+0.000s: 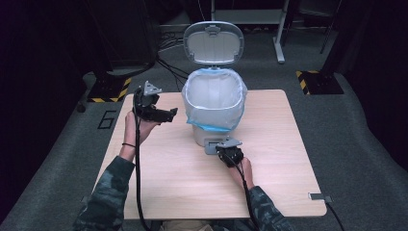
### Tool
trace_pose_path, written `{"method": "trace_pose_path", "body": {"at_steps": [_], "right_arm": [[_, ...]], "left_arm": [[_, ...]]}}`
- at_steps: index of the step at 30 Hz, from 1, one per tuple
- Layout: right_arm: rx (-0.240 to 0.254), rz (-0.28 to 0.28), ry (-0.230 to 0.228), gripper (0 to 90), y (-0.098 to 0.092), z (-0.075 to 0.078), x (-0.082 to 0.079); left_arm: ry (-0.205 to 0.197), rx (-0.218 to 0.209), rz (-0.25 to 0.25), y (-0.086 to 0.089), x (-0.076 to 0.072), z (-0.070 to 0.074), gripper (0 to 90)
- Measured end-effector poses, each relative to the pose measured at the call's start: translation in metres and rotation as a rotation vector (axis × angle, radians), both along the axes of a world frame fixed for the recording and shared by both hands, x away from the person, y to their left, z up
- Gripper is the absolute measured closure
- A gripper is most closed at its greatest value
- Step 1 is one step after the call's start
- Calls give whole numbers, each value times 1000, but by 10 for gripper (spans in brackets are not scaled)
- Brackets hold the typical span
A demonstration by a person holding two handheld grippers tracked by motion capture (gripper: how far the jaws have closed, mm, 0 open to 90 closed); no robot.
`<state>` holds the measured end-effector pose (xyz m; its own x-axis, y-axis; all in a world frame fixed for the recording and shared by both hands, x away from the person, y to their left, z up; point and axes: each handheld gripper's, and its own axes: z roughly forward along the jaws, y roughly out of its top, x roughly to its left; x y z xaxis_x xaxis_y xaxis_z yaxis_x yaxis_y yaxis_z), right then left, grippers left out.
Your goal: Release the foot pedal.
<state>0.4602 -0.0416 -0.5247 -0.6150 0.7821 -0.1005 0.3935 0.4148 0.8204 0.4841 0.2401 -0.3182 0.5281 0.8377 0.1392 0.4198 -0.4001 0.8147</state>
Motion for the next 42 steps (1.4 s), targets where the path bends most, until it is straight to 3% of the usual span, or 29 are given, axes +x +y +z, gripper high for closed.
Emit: {"method": "trace_pose_path", "body": {"at_steps": [18, 19, 20, 21, 22, 24, 26, 31, 34, 36, 42], "right_arm": [[-9, 4, -5, 900, 0, 0, 0], [-3, 5, 0, 812, 0, 0, 1], [-6, -28, -8, 528, -2, 2, 0], [33, 8, 74, 328, -6, 3, 1], [34, 9, 129, 209, -10, 5, -1], [62, 36, 141, 147, -25, 12, -15], [90, 14, 125, 130, -46, 23, -32], [73, -86, 77, 91, -103, 33, -60], [61, -153, 84, 90, -134, 28, -69], [47, -200, 105, 86, -154, 22, -73], [55, -303, 145, 90, -195, 6, -84]], "left_arm": [[134, 9, 87, 27, -17, -109, 65], [139, 3, 96, 28, -18, -114, 54], [144, -13, 105, 30, -20, -118, 44], [139, -42, 124, 32, -23, -121, 41], [124, -54, 139, 35, -27, -124, 35], [126, -62, 150, 41, -35, -127, 33], [115, -50, 169, 47, -43, -131, 25], [112, -63, 212, 66, -65, -142, 26], [115, -66, 244, 77, -76, -152, 28], [139, -67, 255, 85, -83, -160, 27], [194, -48, 305, 105, -96, -185, 27]]}}
